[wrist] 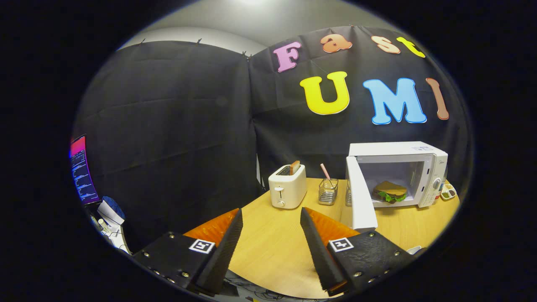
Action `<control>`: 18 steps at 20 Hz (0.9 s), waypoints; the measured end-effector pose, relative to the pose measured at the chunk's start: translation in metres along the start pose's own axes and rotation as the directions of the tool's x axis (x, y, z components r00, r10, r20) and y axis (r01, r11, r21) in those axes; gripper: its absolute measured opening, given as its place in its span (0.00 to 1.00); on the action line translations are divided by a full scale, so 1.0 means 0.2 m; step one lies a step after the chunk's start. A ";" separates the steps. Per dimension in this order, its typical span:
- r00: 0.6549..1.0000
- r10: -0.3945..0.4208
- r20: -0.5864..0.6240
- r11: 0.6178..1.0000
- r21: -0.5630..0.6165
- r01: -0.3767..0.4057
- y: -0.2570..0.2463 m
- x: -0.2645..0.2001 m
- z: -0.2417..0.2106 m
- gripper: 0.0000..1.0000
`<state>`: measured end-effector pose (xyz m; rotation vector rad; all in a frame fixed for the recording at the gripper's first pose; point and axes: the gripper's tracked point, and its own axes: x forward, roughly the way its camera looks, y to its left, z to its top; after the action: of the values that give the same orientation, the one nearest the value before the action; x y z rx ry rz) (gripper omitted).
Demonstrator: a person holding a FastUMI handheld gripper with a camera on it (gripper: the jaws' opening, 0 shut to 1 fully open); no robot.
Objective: Open the microwave, put the food inside, and close the microwave door.
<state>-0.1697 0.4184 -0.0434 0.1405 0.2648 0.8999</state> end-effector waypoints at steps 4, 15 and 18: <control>0.996 -0.028 -0.079 1.000 -0.003 0.028 -0.08 0.05 -0.17 0.32; 0.983 -0.093 -0.157 0.994 0.035 0.100 -0.34 0.04 -0.28 0.01; 0.980 -0.120 -0.158 0.989 0.066 0.132 -0.45 0.01 -0.27 0.01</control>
<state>-0.1157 0.3650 -0.1163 0.1235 0.4478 0.7755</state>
